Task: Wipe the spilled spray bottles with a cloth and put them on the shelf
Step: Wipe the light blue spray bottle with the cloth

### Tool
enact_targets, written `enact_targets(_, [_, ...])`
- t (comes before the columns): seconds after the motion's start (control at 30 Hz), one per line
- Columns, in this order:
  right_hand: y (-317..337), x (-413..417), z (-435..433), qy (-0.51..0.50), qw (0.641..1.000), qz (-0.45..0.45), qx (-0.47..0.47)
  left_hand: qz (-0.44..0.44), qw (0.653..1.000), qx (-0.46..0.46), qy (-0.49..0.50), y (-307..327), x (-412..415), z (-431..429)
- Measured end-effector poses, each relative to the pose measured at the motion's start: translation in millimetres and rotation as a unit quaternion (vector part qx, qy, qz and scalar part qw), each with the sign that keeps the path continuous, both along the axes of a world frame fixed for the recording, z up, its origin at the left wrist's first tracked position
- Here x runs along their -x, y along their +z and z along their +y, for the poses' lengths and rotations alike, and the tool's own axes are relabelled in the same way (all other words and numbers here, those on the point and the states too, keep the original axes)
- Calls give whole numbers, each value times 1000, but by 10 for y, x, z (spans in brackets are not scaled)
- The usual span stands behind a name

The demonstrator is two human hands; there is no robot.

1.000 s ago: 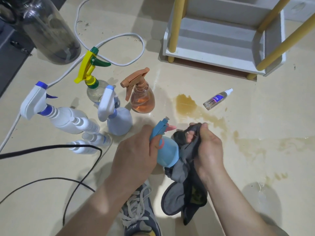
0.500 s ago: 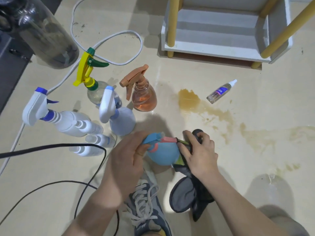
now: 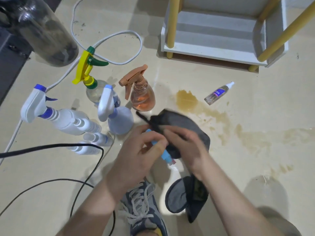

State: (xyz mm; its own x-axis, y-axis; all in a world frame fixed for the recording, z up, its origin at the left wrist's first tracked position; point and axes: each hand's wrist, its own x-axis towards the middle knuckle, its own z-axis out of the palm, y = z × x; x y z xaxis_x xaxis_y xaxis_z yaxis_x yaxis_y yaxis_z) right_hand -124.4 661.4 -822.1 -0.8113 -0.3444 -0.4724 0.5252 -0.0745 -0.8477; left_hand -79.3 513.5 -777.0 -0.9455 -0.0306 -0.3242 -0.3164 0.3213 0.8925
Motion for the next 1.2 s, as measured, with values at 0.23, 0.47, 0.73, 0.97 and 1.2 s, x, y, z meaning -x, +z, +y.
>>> enact_targets(0.23, [-581,-20,16,-33,991,-35,-124,-41,973,-76,214,-80,-66,-6])
enact_targets(0.47, [260,-295,-320,8,999,52,4,-46,959,-128,249,-88,-51,-48])
enact_targets(0.73, [32,-249,-572,56,958,164,-230,-69,954,-180,229,-42,-122,86])
enact_targets(0.97, [227,-200,-451,-63,996,-44,-35,-23,978,-101,181,-62,-169,152])
enact_targets(1.2, [447,-595,-488,-102,969,169,-147,-53,950,-156,264,-111,-243,105])
